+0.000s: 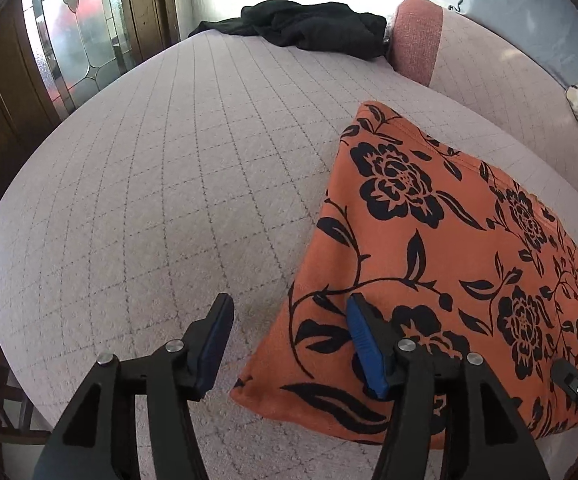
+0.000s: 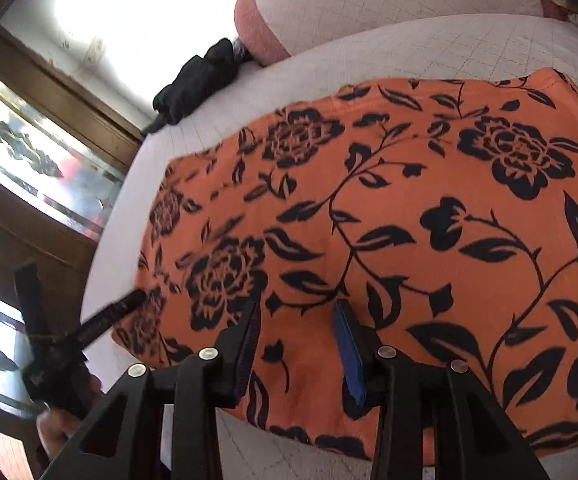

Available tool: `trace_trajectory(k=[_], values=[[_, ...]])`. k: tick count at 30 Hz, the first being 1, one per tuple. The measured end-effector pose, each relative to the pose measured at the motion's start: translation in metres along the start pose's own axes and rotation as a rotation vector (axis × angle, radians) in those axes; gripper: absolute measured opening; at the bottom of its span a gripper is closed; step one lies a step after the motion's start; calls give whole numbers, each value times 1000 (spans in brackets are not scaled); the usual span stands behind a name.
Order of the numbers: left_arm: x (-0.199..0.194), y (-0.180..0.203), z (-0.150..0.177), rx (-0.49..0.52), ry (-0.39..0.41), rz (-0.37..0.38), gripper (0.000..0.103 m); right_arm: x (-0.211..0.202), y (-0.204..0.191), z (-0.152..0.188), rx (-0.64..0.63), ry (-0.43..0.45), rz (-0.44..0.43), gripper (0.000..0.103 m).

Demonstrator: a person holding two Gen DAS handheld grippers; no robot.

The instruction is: Fold small clothes

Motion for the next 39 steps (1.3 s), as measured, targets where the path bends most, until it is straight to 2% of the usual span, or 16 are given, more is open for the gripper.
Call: trace_trajectory(k=[1,4,5,9,14,16,21,26,39], values=[[0,0,0,-9,-4,10,60,-4,-2,2,-26,18,22,41],[-8,-1,-3,-4,18,27,60,-26,-9,1,-9,99,-30,41],[-12,-1,-5,6,33,18,61,-30,-8,-2,-3,113,-22,41],[-21,8,-13,27,82,7,65,-6,9,5,21,23,53,38],[-30,28,-23,89,156,-4,66,-23,3,-13,20,143,29,40],[-33,35,-25,113,184,-9,68,-26,5,-17,20,163,36,40],[-34,48,-28,143,206,13,68,-1,15,-9,81,68,32,39],[-33,55,-26,162,203,22,68,2,13,-9,59,64,56,40],[-28,59,-20,176,185,21,68,2,17,-9,112,74,24,40]])
Point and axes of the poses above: each gripper's, at about its wrist camera, not at the fingertips, and x roughly the way its jaws point, y to its right, z to its underside, the point moved 8 cm from there along x, roughly the way its jaws point, and after that the axes turned 13 degrees about -x, right-handed, at the moved point
